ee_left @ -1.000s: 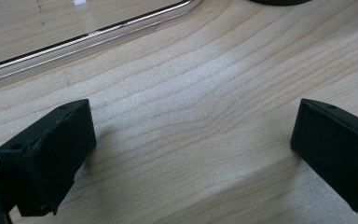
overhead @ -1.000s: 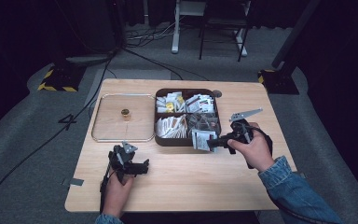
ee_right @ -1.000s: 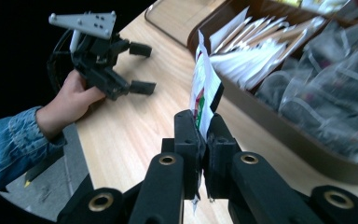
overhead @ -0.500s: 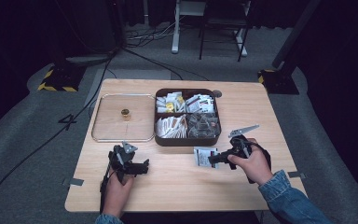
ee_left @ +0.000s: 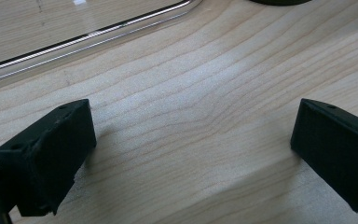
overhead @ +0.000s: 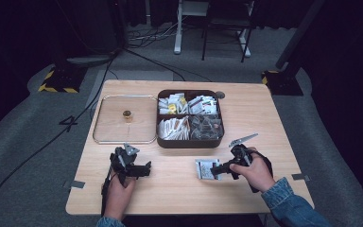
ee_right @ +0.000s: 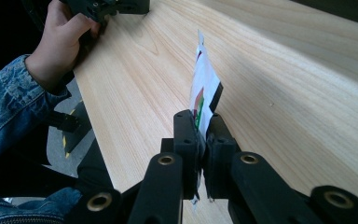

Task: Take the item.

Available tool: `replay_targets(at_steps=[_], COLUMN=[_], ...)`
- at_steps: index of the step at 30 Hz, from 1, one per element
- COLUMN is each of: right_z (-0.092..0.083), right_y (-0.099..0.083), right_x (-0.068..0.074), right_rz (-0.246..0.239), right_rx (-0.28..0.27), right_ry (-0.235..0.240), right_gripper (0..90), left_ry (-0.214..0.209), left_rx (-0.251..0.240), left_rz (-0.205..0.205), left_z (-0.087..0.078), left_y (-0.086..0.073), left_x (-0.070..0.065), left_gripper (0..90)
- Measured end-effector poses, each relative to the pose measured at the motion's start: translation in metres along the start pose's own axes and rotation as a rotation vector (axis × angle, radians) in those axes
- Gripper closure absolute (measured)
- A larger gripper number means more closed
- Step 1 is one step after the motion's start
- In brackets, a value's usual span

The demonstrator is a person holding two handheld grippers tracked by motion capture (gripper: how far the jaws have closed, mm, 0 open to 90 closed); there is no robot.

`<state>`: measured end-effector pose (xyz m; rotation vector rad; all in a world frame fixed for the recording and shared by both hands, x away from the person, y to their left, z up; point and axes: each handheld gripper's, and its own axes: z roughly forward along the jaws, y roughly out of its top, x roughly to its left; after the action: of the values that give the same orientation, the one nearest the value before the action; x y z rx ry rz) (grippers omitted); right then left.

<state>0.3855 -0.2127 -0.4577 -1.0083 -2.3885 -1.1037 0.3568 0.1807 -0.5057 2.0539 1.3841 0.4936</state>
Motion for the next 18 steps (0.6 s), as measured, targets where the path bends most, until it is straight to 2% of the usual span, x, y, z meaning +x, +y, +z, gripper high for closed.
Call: replay_targets(at_steps=[8, 12, 18], right_z=[0.0055, 0.0077, 0.0076], right_y=[-0.0048, -0.0063, -0.0066], right_x=[-0.0054, -0.0075, -0.0065], right_rz=[0.020, 0.009, -0.002], right_rx=[0.022, 0.026, -0.014], right_ry=[0.009, -0.003, -0.096], right_gripper=[84.3, 74.0, 56.4], left_ry=[0.000, 0.000, 0.000], left_rx=[0.000, -0.001, 0.000], left_rz=[0.000, 0.001, 0.000], left_z=[0.0000, 0.0000, 0.0000], left_y=[0.0000, 0.0000, 0.0000], left_x=[0.0000, 0.0001, 0.0000], left_gripper=[0.3, 0.3, 0.3])
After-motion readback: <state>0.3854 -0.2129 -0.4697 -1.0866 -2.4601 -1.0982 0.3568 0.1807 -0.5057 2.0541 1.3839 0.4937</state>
